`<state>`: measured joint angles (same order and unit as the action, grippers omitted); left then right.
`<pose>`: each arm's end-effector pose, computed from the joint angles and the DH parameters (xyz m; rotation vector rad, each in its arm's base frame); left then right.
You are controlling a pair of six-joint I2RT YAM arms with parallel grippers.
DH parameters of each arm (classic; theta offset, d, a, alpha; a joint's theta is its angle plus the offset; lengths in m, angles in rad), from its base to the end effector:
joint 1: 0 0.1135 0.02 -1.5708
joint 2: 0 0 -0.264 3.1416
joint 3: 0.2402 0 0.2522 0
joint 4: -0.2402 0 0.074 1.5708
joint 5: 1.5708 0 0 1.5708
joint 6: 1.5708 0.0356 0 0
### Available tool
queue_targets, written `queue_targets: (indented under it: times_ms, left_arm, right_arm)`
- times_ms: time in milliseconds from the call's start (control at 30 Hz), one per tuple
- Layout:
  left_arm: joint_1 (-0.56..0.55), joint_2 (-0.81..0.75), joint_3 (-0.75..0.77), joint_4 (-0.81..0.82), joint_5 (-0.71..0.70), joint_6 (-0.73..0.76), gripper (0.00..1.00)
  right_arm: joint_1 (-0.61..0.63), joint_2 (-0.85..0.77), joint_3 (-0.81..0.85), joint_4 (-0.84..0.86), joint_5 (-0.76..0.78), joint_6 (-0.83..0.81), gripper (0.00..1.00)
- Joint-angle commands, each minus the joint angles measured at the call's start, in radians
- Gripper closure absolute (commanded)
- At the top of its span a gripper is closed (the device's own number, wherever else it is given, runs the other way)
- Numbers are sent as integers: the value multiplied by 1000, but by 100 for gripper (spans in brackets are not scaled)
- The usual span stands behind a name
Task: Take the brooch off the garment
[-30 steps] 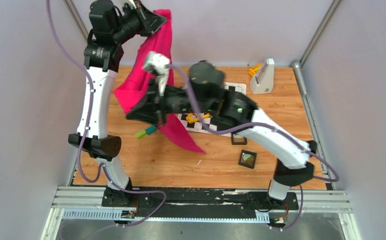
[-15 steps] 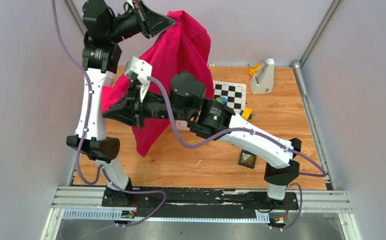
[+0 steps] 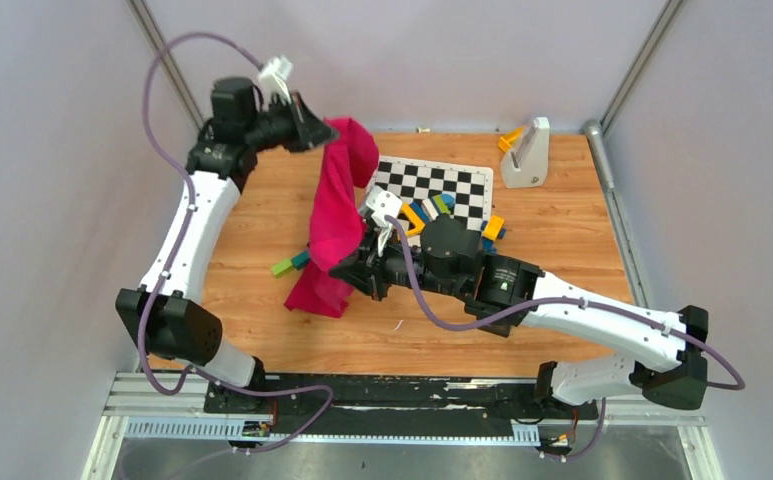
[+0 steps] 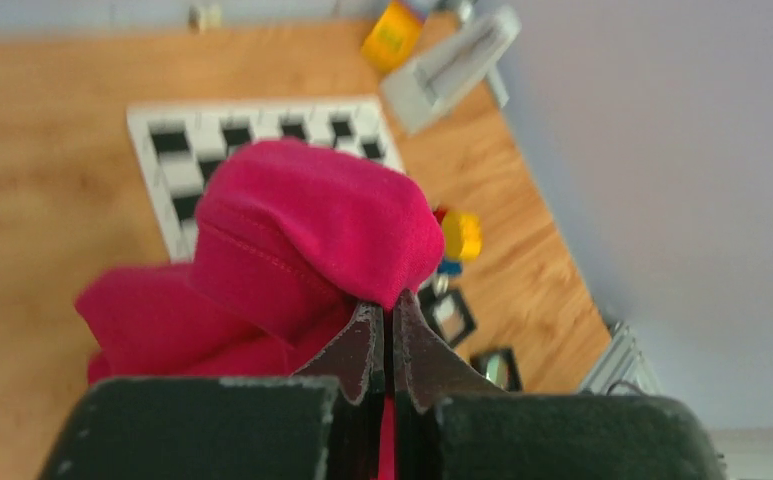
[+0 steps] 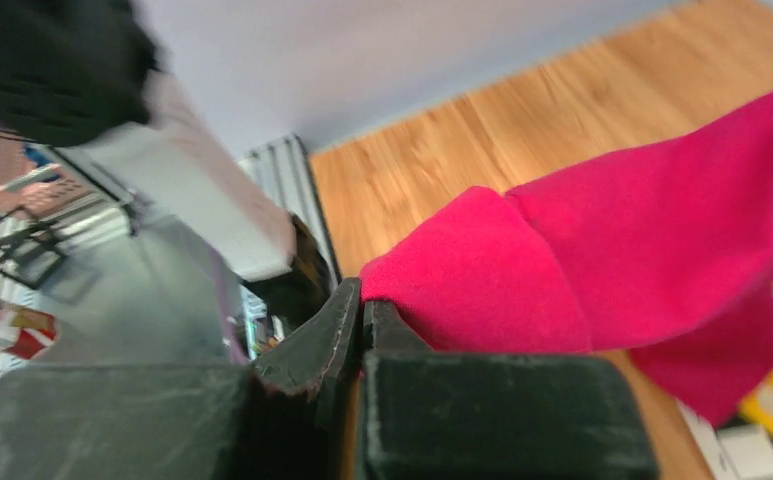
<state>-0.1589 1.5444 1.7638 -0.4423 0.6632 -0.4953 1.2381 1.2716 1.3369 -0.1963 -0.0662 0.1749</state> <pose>0.3309 -0.0752 0.4667 0.1872 1.8624 -1.0516 0.0929 0.2761 0.4273 -0.9730 1.5499 1.0874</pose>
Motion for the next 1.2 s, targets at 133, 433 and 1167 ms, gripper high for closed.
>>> queue_targets:
  times_ms: [133, 433, 1167]
  left_arm:
    - [-106, -165, -511, 37, -355, 51, 100]
    - [-115, -437, -829, 168, -669, 85, 0]
    - [83, -482, -1424, 1050, -887, 442, 0]
  right_arm:
    - [-237, 24, -142, -94, -3, 260, 88]
    - [-512, -133, -255, -152, 114, 282, 0]
    - [-1265, -245, -818, 511, 34, -12, 0]
